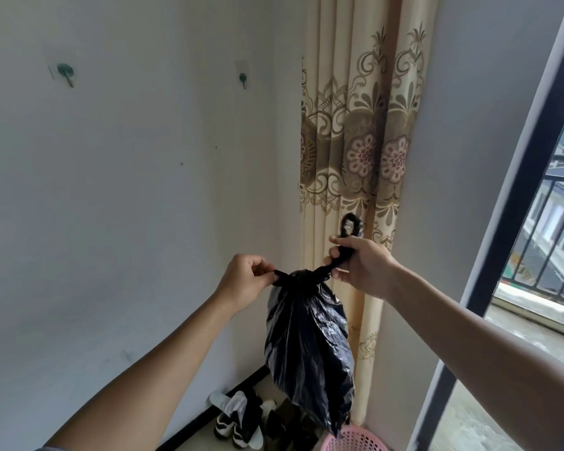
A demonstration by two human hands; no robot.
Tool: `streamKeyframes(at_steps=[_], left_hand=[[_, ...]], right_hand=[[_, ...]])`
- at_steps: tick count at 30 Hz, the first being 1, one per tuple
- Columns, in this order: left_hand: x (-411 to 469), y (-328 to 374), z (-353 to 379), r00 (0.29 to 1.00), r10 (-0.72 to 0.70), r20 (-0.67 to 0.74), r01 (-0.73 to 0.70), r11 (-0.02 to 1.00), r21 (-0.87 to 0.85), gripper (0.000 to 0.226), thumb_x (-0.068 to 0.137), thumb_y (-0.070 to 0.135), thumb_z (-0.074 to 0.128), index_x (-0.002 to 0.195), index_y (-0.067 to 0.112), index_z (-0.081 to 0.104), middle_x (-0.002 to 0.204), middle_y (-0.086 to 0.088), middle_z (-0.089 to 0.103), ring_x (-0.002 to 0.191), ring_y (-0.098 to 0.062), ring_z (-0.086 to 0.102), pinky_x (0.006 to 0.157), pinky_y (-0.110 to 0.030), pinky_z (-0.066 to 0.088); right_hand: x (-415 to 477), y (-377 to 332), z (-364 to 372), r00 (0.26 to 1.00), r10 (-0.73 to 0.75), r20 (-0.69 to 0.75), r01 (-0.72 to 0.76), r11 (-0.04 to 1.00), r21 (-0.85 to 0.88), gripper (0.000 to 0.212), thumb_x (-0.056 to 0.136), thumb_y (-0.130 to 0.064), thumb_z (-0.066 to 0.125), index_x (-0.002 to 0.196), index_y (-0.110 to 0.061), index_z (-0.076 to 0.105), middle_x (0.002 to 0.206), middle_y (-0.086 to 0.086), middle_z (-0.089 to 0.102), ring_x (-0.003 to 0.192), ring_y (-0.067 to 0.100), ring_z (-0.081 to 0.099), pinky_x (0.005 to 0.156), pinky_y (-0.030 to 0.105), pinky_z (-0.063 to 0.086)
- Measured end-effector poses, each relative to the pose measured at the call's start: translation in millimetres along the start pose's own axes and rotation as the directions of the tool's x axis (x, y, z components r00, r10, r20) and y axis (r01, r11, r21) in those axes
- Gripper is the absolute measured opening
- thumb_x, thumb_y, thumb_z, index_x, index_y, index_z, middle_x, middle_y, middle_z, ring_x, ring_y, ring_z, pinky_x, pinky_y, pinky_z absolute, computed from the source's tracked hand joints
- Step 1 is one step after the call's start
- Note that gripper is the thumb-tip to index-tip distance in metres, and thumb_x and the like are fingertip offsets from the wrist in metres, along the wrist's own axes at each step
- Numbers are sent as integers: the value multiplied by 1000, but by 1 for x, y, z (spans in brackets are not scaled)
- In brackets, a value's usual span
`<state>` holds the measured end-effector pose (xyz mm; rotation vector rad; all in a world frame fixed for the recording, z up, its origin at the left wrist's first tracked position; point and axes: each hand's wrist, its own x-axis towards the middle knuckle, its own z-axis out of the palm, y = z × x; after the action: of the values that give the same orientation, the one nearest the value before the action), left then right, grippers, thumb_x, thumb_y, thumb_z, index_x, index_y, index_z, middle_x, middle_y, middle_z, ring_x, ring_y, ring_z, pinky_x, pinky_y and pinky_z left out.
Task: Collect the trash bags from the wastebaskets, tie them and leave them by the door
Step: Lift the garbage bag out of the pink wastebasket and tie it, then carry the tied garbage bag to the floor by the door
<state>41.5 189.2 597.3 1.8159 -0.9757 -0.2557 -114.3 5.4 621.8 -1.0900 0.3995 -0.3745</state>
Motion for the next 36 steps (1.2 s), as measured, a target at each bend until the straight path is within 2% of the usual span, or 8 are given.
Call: streamKeyframes(at_steps=[2,5,10,16,20,23,30,36], left_hand=[[-1,-5,1,1000,-12,15,12,1000,10,4,82,9,74,84,6,73,84,-12,75,85,-26,70,81,-33,55],[-7,-13,3,997,-15,76,11,998,58,2,81,9,75,82,8,74,82,-9,74,79,-22,69,79,-32,54],[-28,-36,11,982,-53,184,30,992,125,2,81,8,74,81,10,74,75,-2,70,70,-11,62,69,-22,49],[-57,-89,-26,951,-292,100,241,905,350,9,86,12,68,94,9,69,86,-4,66,78,-16,61,70,-23,47],[-95,-116,-48,856,-515,57,424,759,494,13,86,22,68,96,14,66,91,-2,62,74,-15,59,57,-21,43],[-142,-131,-54,785,-619,-24,546,673,500,13,87,23,66,97,15,65,91,2,58,75,-12,57,55,-19,40],[-308,-133,-80,564,-800,-206,796,460,393,8,83,18,58,85,21,66,82,9,60,67,-4,56,50,-15,40],[-461,-107,-132,347,-840,-417,935,273,228,9,82,19,58,76,25,60,81,6,60,70,-8,60,52,-17,43]], right_hand=[[-2,4,6,1000,-21,4,20,912,-409,14,93,-8,50,105,-7,57,61,0,51,53,16,53,45,25,40],[-9,21,17,988,67,137,98,410,-907,15,83,-18,69,89,-30,63,65,-4,58,55,10,50,50,20,37],[-8,65,31,978,144,149,177,-205,-963,32,63,-58,78,76,-34,60,75,-10,67,72,11,60,56,25,39],[2,94,23,979,157,128,163,-241,-957,47,59,-60,76,87,-24,65,76,-5,65,77,18,62,65,29,44],[13,118,28,972,165,165,223,-448,-866,75,52,-90,59,72,-18,54,65,-9,52,65,14,51,70,31,41],[17,147,46,939,189,289,345,-553,-759,60,62,-73,68,82,-18,59,70,-7,54,76,21,60,67,29,41],[-13,222,129,734,374,567,672,-520,-527,28,72,-37,65,94,-19,60,70,-6,53,75,20,59,61,26,39],[-80,284,250,508,453,732,835,-467,-291,18,74,-31,63,83,-21,51,65,-7,43,70,20,51,65,28,39]])
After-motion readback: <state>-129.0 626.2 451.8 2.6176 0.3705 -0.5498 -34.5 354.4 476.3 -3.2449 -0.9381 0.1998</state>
